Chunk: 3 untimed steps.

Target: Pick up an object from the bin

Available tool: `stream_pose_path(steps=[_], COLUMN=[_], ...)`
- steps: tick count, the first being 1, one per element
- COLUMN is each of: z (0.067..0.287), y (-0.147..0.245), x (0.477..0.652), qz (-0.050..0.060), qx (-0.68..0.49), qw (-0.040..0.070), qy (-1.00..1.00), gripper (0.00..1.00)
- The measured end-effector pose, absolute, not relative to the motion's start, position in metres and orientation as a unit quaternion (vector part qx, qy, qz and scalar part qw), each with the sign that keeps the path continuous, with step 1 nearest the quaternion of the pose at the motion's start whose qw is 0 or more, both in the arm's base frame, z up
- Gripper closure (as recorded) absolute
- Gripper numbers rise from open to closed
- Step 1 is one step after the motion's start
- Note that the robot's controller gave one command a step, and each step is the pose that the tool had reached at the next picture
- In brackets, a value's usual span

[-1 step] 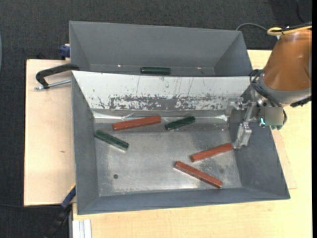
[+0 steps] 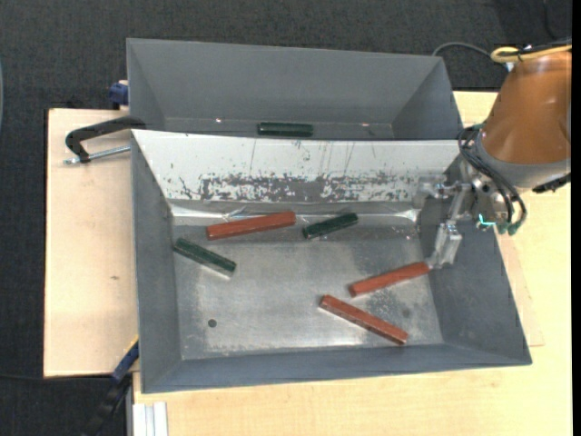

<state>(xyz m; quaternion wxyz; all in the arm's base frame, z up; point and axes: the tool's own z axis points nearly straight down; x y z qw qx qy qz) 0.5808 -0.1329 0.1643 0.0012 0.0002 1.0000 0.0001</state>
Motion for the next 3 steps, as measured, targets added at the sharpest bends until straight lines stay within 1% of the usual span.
stream_pose_path(steps=[1, 2, 3], z=[0.164, 0.135, 0.071], y=[-0.133, -0.116, -0.118], x=[0.58, 0.558, 0.538], qz=[0.0, 0.001, 0.0], qx=[0.0, -0.057, -0.115], qw=[0.002, -0.003, 0.001], qy=[1.0, 0.998, 0.993], gripper=[0.0, 0.0, 1.0])
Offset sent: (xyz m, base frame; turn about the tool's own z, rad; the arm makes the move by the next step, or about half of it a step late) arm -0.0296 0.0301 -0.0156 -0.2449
